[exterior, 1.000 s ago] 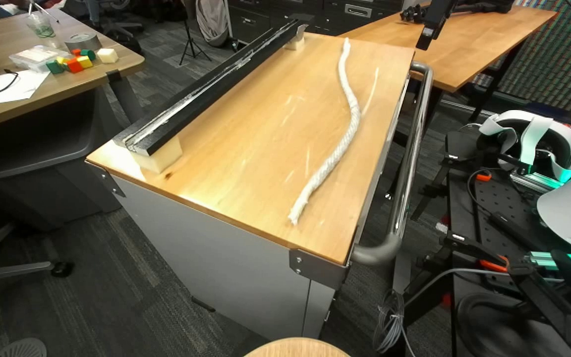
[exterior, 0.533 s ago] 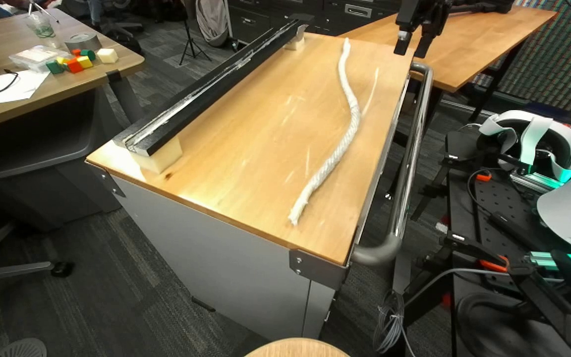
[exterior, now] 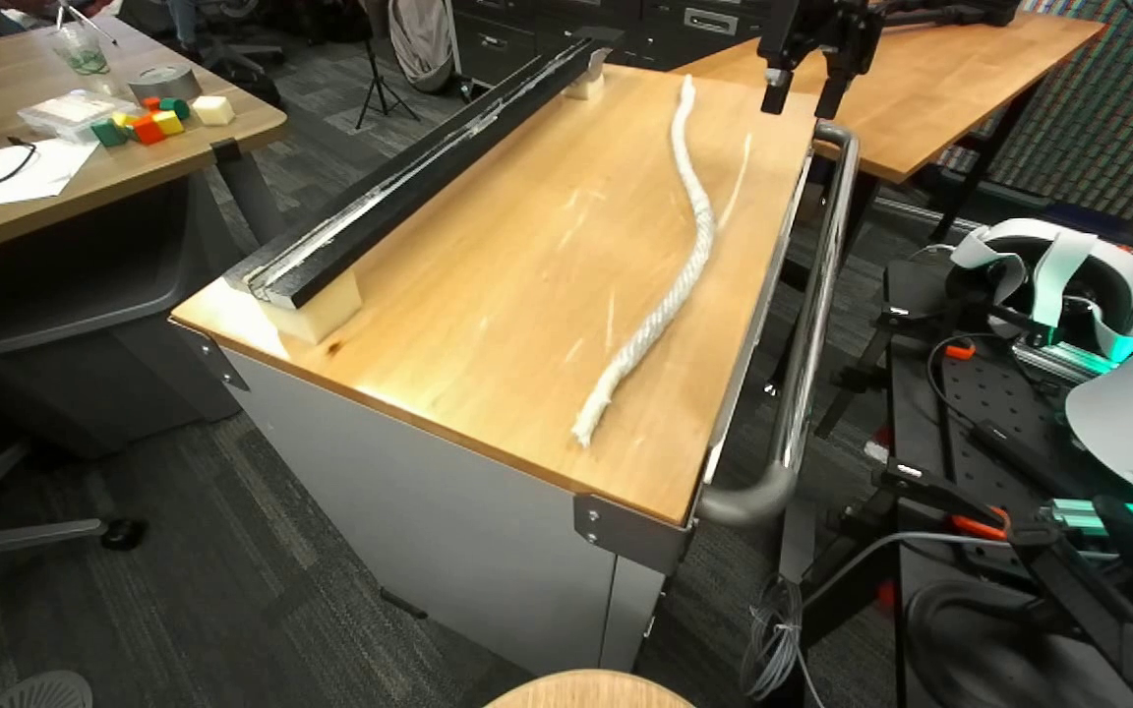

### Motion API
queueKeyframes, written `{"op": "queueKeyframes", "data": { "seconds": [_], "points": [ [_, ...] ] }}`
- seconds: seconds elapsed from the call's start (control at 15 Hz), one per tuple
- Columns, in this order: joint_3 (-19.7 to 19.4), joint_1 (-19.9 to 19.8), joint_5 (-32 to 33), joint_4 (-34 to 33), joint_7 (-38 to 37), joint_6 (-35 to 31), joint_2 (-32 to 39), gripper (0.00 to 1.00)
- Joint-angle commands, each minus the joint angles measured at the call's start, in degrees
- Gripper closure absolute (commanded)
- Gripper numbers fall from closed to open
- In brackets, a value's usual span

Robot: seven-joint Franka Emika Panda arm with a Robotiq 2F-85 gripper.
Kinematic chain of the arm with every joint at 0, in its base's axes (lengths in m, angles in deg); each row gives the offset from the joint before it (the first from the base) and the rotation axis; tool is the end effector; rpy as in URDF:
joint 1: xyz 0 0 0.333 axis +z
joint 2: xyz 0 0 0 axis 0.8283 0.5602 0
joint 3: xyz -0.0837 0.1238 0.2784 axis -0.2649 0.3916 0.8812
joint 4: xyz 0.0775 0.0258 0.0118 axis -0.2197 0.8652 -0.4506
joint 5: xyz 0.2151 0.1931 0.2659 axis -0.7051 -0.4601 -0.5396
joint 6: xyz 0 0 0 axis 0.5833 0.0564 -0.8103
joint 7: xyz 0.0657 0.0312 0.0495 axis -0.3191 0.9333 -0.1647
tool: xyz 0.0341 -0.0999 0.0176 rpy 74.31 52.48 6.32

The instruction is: Put the rope in the groove on the black object

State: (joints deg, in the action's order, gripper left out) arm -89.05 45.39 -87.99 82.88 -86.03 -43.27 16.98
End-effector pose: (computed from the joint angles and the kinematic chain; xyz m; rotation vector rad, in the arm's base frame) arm 0.3863 -0.1867 0.3342 -2.7395 0.8369 0.0976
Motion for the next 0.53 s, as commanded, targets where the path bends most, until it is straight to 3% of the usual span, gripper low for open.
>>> {"op": "queueKeyframes", "data": {
  "seconds": [0.0, 0.33, 0.4, 0.47],
  "points": [
    [2.64, -1.17, 0.24, -6.58, -12.30, -1.52, 4.21, 0.00],
    [1.75, -2.52, -0.42, -14.97, -23.13, -9.16, 13.39, 0.00],
    [1.51, -2.59, -2.51, -14.64, -21.25, -12.02, 13.86, 0.00],
    [2.01, -2.36, -0.54, -11.98, -20.73, -8.81, 10.55, 0.00]
  ]
}}
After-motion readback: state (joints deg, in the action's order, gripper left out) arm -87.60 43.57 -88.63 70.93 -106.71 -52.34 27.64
